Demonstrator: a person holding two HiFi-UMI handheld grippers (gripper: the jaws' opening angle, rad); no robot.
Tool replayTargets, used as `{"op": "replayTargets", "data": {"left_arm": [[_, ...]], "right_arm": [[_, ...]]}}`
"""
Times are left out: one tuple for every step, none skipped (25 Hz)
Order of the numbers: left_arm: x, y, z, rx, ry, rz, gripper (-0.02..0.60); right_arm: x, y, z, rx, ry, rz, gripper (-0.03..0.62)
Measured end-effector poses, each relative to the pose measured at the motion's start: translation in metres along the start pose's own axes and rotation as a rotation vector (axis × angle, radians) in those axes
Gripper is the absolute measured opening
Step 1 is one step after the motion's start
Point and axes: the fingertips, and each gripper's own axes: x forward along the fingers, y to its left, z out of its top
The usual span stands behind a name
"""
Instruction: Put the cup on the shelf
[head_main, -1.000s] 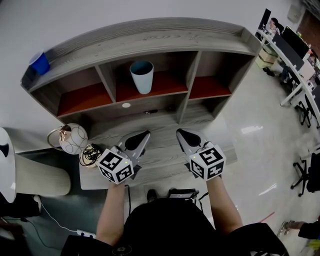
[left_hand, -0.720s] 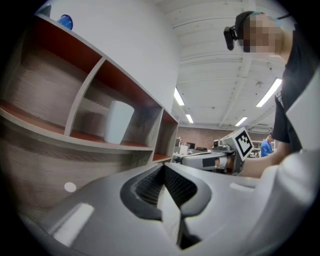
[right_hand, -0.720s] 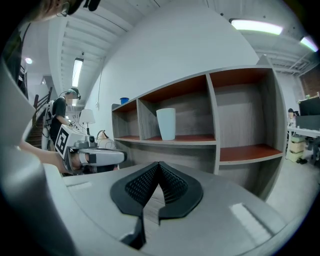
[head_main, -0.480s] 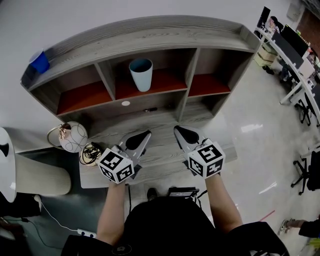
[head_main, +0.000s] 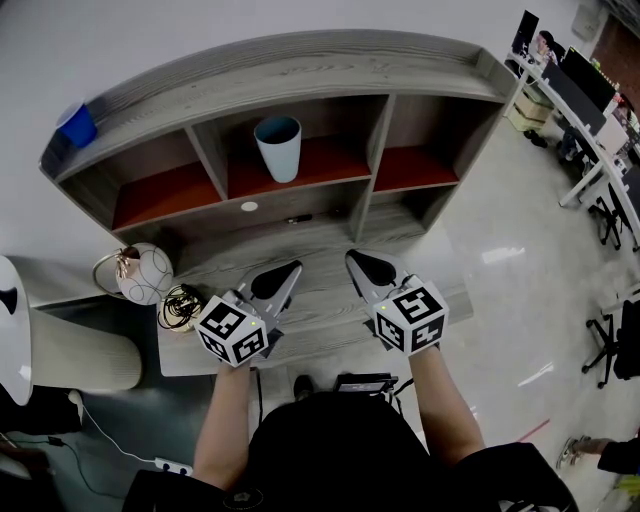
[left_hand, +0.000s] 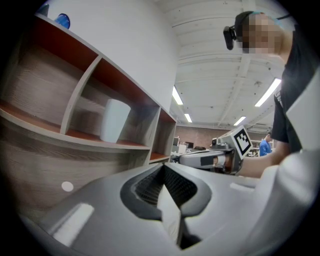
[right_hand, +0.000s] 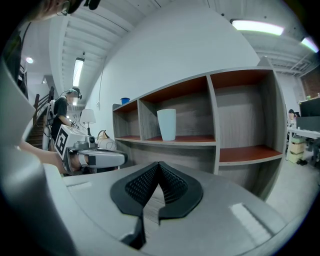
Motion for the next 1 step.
{"op": "replayTargets", "data": {"left_arm": [[0.0005,-0.0003,-0.0001,0.0,0.0,0.0,0.0]], "right_arm": [[-0.0001,-0.0002,-0.0003,-0.001,0.001,0.001,0.012]]}}
